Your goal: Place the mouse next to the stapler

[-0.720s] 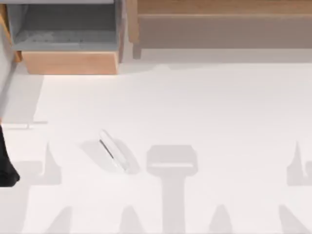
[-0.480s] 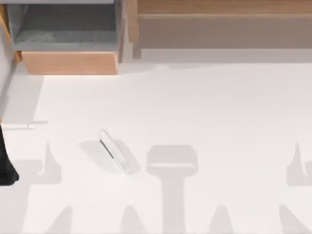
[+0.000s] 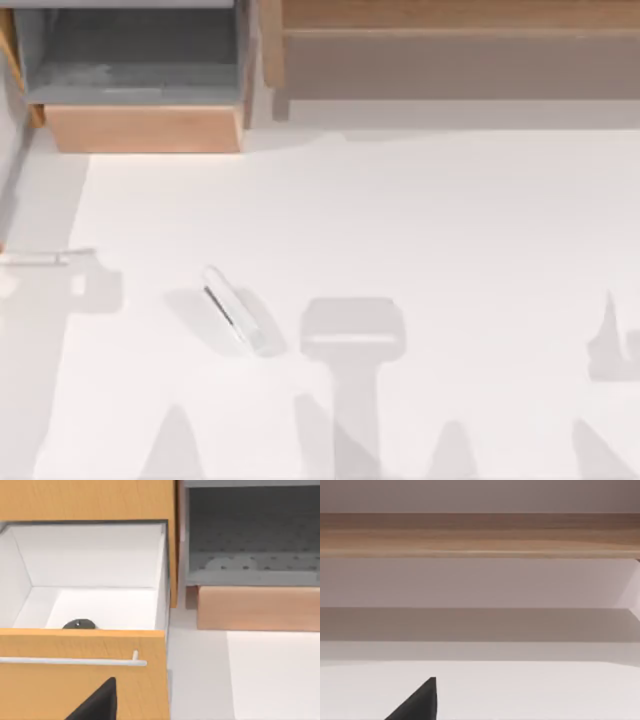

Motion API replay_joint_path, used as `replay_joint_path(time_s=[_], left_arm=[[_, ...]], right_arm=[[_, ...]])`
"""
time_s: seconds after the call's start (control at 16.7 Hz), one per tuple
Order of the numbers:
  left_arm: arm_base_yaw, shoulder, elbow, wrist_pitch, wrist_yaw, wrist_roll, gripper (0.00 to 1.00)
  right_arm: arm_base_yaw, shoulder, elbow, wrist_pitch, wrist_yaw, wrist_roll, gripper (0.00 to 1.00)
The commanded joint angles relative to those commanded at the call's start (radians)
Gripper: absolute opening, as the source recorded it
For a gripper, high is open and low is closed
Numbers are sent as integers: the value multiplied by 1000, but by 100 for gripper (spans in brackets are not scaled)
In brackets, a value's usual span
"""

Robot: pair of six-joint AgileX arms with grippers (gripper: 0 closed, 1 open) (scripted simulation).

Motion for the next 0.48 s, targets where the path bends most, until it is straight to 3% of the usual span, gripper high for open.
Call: replay_joint_path(time_s=[0.48], left_arm=[[135,961,911,-484,9,83,100]], right_arm=[[0,0,0,0,0,0,100]])
